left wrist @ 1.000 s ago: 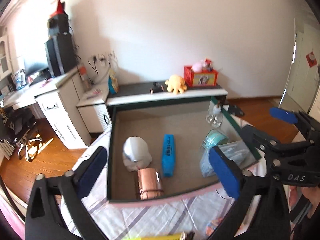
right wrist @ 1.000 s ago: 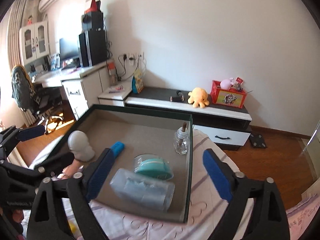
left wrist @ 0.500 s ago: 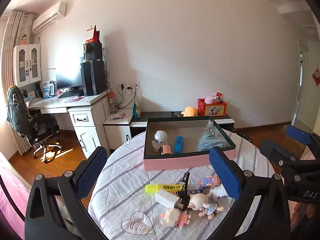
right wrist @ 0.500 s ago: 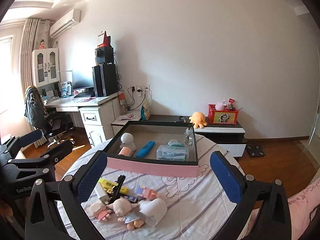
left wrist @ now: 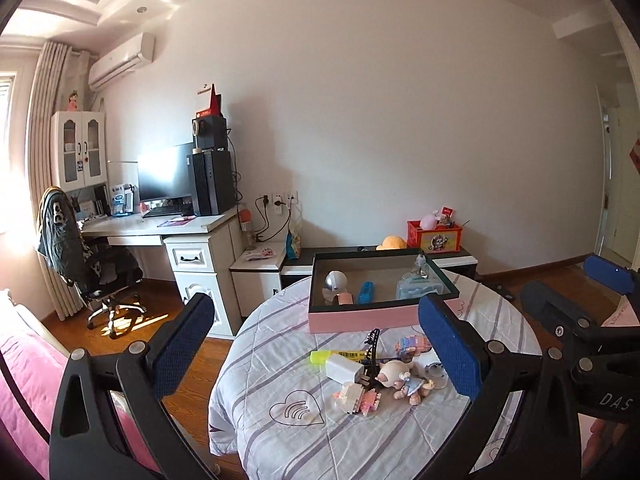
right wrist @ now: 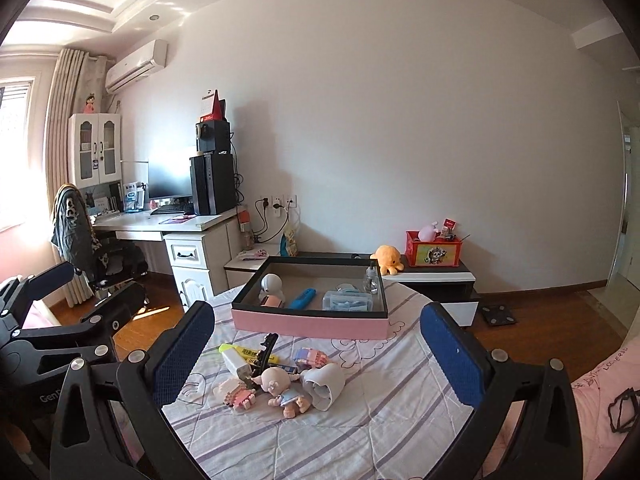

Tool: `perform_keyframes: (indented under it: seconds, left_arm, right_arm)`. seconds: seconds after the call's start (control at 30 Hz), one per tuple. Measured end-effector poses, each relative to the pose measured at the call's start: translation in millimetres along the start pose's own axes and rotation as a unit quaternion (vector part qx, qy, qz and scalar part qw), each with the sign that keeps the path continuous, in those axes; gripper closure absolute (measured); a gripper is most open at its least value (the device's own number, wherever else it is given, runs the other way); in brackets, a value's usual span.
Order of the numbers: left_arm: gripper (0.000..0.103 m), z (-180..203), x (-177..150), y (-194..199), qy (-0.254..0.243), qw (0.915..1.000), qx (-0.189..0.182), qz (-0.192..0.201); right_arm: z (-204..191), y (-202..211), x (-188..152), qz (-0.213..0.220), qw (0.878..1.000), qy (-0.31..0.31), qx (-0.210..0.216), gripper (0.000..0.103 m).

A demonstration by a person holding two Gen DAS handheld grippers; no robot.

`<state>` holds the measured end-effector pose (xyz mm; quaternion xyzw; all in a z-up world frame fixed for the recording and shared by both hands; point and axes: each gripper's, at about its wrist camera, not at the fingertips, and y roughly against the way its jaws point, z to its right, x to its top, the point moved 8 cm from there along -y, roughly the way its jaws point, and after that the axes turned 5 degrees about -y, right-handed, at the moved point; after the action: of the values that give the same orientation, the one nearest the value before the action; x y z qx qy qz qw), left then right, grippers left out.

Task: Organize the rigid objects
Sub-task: 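Withdraw both grippers from the box back over the bed, then grasp the white-pink brick figure with the left gripper while the right grasps the white cup-shaped cover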

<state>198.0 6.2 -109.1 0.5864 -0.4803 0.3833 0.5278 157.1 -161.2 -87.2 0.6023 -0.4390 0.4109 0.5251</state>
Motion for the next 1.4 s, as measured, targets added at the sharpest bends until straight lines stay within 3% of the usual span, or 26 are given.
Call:
perform_keyframes:
  seconds: [0.4, 0.7, 0.93, 1.2, 1.4]
  left_arm:
    - [0.0, 5.2, -2.6, 10.1, -0.004, 1.0, 0.003, 0.002]
    - [0.0, 6.5, -9.9, 1.7, -0.005, 0.9998, -0.003, -0.021]
    - [0.0, 11.4, -51.0, -39.5, -0.01, 0.9959, -0.023, -0.087]
    - [0.0, 22.4, -116.1, -88.5, -0.012, 0.9818, -0.057, -0.181]
    - [0.0, 26.7, -143.2, -115.0, 0.001, 0.972, -0.083, -0.22]
  right_arm:
    - [2.1, 14.6, -3.3, 0.002, 1.0, 0.002, -0.007, 0.0]
    - [7.7, 4.7, -11.9, -0.018, 1.0, 0.001, -0.008, 0.0]
    - [12.5, -29.1, -43.9, -0.069, 0.998, 0.002, -0.012, 0.0]
    - [25.6, -79.9, -107.6, -0.164, 0.986, -0.002, -0.017, 0.0]
    - [35.2, -109.8, -134.9, -0.206, 0.978, -0.005, -0.024, 0.0]
